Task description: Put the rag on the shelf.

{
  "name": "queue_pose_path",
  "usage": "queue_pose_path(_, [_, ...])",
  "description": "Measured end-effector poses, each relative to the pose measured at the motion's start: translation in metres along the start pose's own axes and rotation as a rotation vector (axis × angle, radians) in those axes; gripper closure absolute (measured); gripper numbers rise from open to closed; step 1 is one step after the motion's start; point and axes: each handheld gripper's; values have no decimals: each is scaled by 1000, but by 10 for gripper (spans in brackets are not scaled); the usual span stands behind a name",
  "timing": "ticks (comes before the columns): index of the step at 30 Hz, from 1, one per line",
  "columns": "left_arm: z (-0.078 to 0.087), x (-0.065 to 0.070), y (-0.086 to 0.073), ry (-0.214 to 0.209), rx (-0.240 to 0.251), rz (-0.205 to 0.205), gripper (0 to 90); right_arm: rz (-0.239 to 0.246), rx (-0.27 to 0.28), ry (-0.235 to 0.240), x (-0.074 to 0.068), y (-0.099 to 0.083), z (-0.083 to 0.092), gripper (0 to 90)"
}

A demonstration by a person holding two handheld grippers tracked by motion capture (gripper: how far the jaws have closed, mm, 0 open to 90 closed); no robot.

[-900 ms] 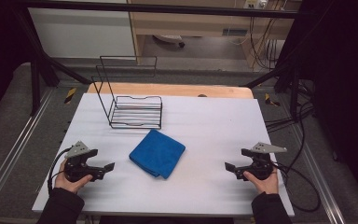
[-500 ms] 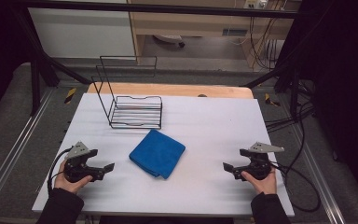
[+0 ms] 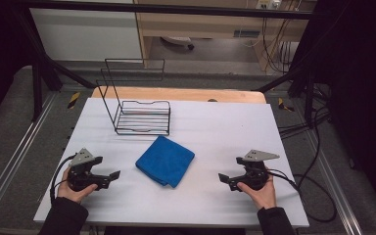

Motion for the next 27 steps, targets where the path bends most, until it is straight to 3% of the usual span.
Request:
queue_pose_path(6, [-1, 0, 0, 7, 0, 4, 64, 13, 1, 1, -15, 7, -7, 19])
queue_pose_path(16, [1, -2, 0, 11, 6, 5, 69, 91, -14, 15, -56, 24, -25, 69])
queue_pose_path(19, [1, -2, 0, 11, 9, 6, 71, 119, -10, 31, -71, 31, -32, 106])
queue_pose_path(20, [1, -2, 0, 10, 9, 5, 74, 149, -13, 53, -82, 36, -39, 140])
queue_pose_path(26, [1, -2, 1, 11, 7, 2, 80, 198, -25, 78, -105, 42, -51, 235])
queue_pose_path(27, [1, -1, 0, 11, 6, 2, 80, 219, -33, 94, -113, 44, -57, 293])
Point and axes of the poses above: each handheld gripper's, and its own axes: z roughly backward along the jaws, y roughly out of its top, x roughly to its right, and after that the axes turned 13 degrees about -y, right-handed
